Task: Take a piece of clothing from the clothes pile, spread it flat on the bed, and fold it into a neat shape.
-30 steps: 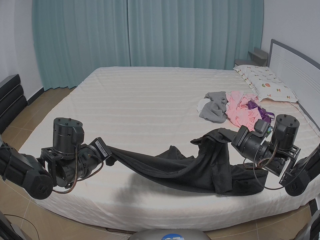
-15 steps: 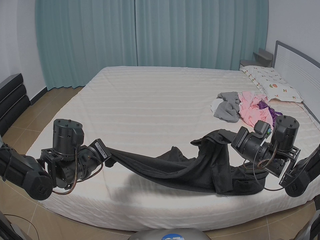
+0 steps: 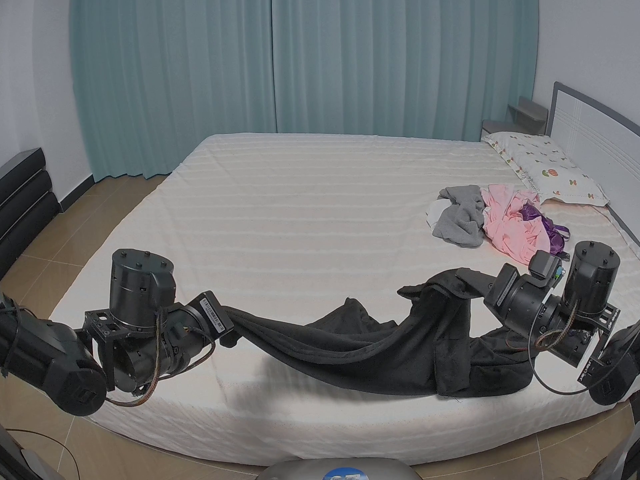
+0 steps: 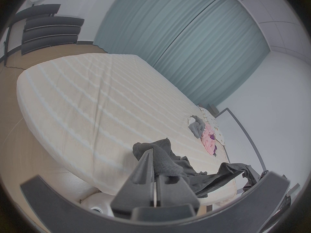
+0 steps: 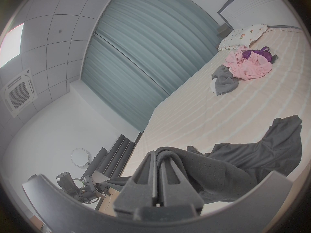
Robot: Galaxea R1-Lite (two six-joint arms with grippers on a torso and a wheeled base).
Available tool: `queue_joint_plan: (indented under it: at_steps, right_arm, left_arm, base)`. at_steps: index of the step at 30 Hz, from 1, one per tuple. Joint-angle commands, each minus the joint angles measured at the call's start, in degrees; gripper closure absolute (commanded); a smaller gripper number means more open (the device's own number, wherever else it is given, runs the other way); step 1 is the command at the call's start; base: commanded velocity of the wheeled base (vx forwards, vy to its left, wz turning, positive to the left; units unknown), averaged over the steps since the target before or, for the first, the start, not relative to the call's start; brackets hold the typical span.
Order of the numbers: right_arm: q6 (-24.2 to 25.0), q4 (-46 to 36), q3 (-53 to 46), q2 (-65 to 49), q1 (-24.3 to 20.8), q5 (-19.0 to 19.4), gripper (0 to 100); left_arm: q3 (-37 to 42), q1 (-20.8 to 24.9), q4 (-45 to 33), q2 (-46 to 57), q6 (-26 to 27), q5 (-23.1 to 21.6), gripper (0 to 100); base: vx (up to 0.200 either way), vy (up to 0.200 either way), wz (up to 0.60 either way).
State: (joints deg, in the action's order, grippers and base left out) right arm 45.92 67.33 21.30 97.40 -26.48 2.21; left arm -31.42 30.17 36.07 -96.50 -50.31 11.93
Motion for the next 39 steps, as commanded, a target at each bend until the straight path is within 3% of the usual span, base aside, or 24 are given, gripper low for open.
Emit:
queue_joint_plan:
  at_steps: [1,5,12,20,21,26,32,39]
  right_arm:
    - [0.0,0.0,-3.1,-4.3,-0.2,0.0,100]
    - [0.0,-0.5,-5.1,-7.9,-0.3,-0.1,100]
    - [-0.6,-1.4,-6.9,-16.8,-1.5,-2.1,100]
    - [-2.0,-9.3,-3.7,-29.4,-1.4,-2.7,100]
    - [-2.1,-14.4,-0.3,-33.9,-1.3,-4.2,100]
    - [-2.1,-23.1,8.2,-37.8,-0.2,-5.3,100]
    - [-3.6,-25.7,18.4,-33.2,6.3,-5.2,100]
    - [-4.2,-25.7,25.5,-22.2,8.3,-5.4,100]
  left_arm:
    - [0.1,0.9,-0.1,1.3,0.0,0.1,100]
    - [1.3,1.0,-0.1,3.2,0.0,0.2,100]
    - [4.1,2.4,-0.6,9.8,0.3,1.0,100]
    - [2.5,5.3,-8.2,20.3,0.8,3.8,100]
    - [-0.3,5.4,-11.1,24.0,1.7,4.4,100]
    - [-8.1,4.8,-18.7,26.5,4.0,4.7,100]
    - [-18.1,1.4,-22.0,21.9,4.3,4.4,100]
    - [-26.3,-1.2,-22.0,10.6,4.3,4.3,100]
  base:
    - [0.0,0.0,0.0]
    - [0.0,0.0,0.0]
    - [-0.2,0.0,0.0]
    - [-0.05,0.0,0.0]
    - [0.0,0.0,0.0]
    - [0.0,0.0,0.0]
    - [0.0,0.0,0.0]
    - [0.0,0.0,0.0]
